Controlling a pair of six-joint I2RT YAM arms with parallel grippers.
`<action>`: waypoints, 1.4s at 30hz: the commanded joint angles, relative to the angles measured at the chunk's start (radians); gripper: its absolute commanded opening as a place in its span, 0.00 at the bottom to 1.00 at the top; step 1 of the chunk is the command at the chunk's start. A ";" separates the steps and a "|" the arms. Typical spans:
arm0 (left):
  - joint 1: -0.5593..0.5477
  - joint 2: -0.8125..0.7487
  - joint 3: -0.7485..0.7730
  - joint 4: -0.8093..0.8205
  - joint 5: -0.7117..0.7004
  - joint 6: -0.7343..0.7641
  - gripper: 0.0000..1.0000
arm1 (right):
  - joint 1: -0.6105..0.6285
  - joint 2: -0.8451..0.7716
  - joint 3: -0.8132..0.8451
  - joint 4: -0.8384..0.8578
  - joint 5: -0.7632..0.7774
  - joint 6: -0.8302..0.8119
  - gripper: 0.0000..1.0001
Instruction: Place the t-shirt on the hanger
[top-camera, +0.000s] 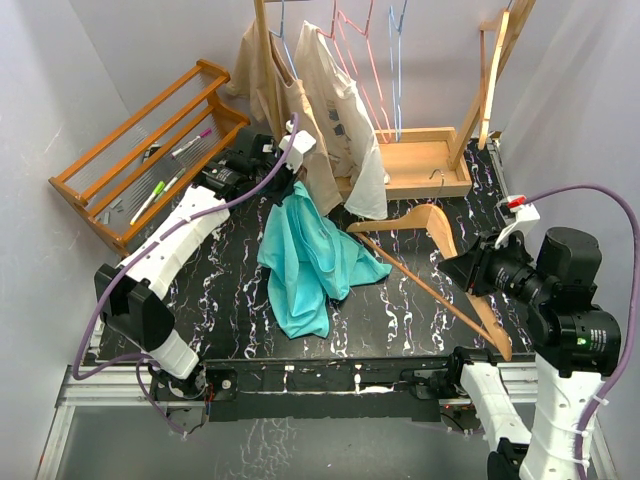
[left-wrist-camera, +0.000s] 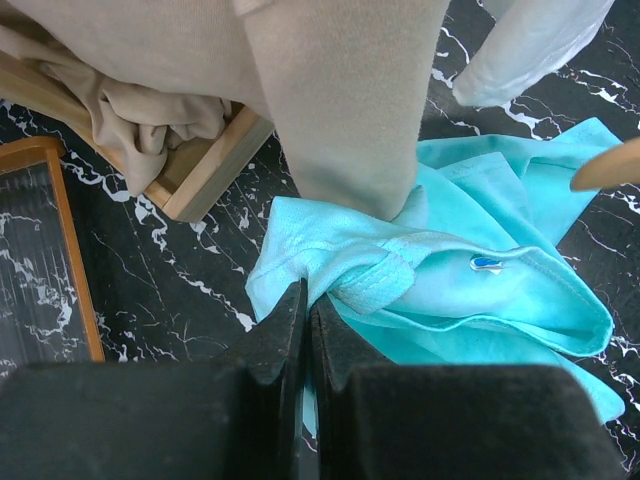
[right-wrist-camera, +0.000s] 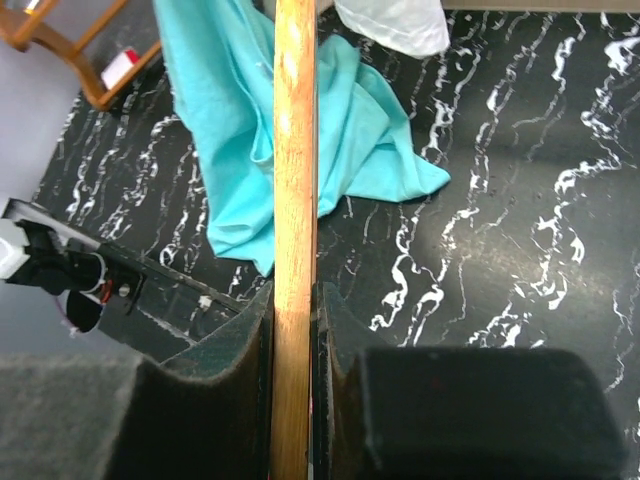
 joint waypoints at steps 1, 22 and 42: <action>0.003 0.006 0.033 0.007 0.008 -0.008 0.00 | -0.017 -0.001 0.074 0.061 -0.133 0.028 0.08; 0.007 0.087 0.226 -0.145 0.221 -0.074 0.00 | -0.041 0.060 0.031 0.252 -0.252 0.048 0.08; 0.045 0.090 0.249 -0.153 0.202 -0.066 0.00 | -0.037 0.192 0.055 0.378 -0.269 0.052 0.08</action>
